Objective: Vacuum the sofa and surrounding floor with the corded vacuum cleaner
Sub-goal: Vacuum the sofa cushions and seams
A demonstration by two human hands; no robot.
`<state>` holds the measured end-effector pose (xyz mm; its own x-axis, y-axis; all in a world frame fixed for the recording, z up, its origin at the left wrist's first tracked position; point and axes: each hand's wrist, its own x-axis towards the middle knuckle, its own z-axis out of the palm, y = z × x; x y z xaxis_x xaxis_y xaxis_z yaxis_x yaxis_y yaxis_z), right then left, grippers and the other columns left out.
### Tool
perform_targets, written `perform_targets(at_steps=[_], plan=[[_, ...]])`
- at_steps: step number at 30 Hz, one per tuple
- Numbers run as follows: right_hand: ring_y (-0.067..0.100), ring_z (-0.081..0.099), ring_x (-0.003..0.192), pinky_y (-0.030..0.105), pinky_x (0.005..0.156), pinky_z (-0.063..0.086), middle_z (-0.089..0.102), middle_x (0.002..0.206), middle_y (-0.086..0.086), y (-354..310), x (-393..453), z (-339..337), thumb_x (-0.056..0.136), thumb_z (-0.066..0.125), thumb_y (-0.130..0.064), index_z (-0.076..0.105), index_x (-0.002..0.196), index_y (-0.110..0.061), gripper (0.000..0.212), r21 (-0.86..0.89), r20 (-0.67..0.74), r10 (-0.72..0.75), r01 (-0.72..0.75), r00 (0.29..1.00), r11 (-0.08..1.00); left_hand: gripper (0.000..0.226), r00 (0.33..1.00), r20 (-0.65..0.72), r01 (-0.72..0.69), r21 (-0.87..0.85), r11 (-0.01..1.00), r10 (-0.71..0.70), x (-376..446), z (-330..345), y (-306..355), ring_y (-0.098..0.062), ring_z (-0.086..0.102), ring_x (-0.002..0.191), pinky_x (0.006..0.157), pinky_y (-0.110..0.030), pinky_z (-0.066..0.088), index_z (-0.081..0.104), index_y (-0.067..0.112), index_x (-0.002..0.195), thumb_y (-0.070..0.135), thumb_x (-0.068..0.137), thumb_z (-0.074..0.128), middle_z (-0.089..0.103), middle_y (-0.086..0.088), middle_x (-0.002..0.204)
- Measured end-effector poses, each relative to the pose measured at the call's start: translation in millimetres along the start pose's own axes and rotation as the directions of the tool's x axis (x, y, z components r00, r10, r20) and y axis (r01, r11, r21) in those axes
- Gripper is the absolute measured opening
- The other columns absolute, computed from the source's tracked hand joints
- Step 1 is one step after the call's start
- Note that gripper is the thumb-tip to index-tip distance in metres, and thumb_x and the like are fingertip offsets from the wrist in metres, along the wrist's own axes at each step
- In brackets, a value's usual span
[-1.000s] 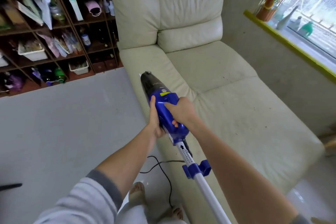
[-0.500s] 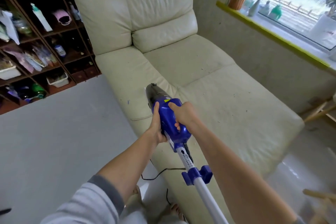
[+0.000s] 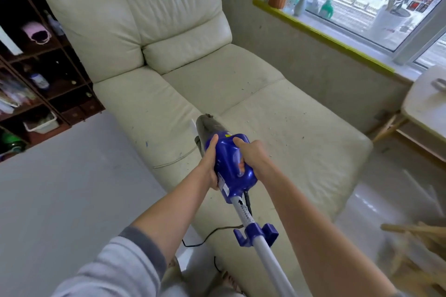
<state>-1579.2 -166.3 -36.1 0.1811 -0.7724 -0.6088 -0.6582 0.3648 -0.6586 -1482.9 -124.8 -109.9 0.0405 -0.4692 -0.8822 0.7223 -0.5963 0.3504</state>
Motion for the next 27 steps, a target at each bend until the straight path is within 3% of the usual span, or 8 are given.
perform_targets(at_steps=[4, 7, 10, 15, 20, 27], plan=[[0.015, 0.049, 0.045, 0.023, 0.047, 0.039, 0.053, 0.055, 0.006, 1.9, -0.5, -2.9, 0.098, 0.049, -0.04, 0.049, 0.073, -0.01, 0.039, -0.011, -0.012, 0.021, -0.021, 1.0, 1.0, 0.087, 0.999, -0.033, 0.015, 0.034, 0.999, -0.014, 3.3, 2.0, 2.1, -0.03, 0.068, 0.088, 0.07, -0.039, 0.054, 0.065, 0.017, 0.113, 0.084, 0.058, 0.062, 0.073, -0.01, 0.096], [0.014, 0.048, 0.044, 0.021, 0.042, 0.037, 0.052, 0.055, 0.005, -4.6, -1.5, 2.6, 0.098, 0.049, -0.039, 0.048, 0.075, -0.01, 0.037, -0.037, -0.011, -0.006, 0.006, 1.0, 0.999, 0.081, 1.0, 0.009, -0.021, -0.004, 1.0, 0.021, 5.9, -4.1, 2.2, -0.03, 0.069, 0.083, 0.075, -0.041, 0.055, 0.067, 0.017, 0.108, 0.084, 0.062, 0.059, 0.074, -0.01, 0.084], [0.012, 0.048, 0.038, 0.02, 0.04, 0.037, 0.052, 0.05, 0.004, -9.9, -1.3, 10.2, 0.098, 0.048, -0.041, 0.052, 0.078, -0.007, 0.039, -0.087, -0.002, -0.034, 0.034, 0.999, 0.996, 0.073, 0.998, 0.037, -0.051, -0.045, 0.998, 0.053, 5.8, -10.0, 1.0, -0.028, 0.068, 0.075, 0.069, -0.039, 0.055, 0.068, 0.016, 0.098, 0.082, 0.069, 0.056, 0.073, -0.009, 0.071], [0.007, 0.042, 0.024, 0.012, 0.028, 0.031, 0.047, 0.036, 0.001, -11.0, -5.0, 19.0, 0.098, 0.047, -0.041, 0.056, 0.078, -0.004, 0.044, -0.153, 0.031, -0.065, 0.069, 0.997, 0.986, 0.07, 0.996, 0.042, -0.077, -0.097, 0.992, 0.081, 1.8, -20.7, -2.9, -0.026, 0.067, 0.068, 0.066, -0.038, 0.053, 0.068, 0.015, 0.093, 0.081, 0.071, 0.055, 0.072, -0.009, 0.067], [0.011, 0.046, 0.028, 0.016, 0.039, 0.04, 0.049, 0.035, 0.003, -10.3, -8.6, 36.0, 0.097, 0.047, -0.039, 0.056, 0.073, -0.002, 0.045, -0.149, 0.092, -0.134, 0.147, 0.987, 0.978, 0.071, 0.989, 0.047, -0.13, -0.175, 0.976, 0.141, -9.0, -36.1, -11.3, -0.023, 0.062, 0.044, 0.065, -0.037, 0.05, 0.064, 0.012, 0.078, 0.081, 0.074, 0.05, 0.06, -0.008, 0.049], [0.018, 0.049, 0.038, 0.03, 0.061, 0.05, 0.053, 0.042, 0.008, -5.5, -14.8, 49.9, 0.097, 0.049, -0.039, 0.054, 0.071, -0.003, 0.045, -0.136, 0.168, -0.161, 0.185, 0.972, 0.973, 0.075, 0.986, 0.01, -0.16, -0.226, 0.961, 0.167, -15.3, -51.0, -27.1, -0.022, 0.058, 0.043, 0.068, -0.033, 0.049, 0.062, 0.01, 0.068, 0.083, 0.071, 0.049, 0.056, -0.007, 0.047]])
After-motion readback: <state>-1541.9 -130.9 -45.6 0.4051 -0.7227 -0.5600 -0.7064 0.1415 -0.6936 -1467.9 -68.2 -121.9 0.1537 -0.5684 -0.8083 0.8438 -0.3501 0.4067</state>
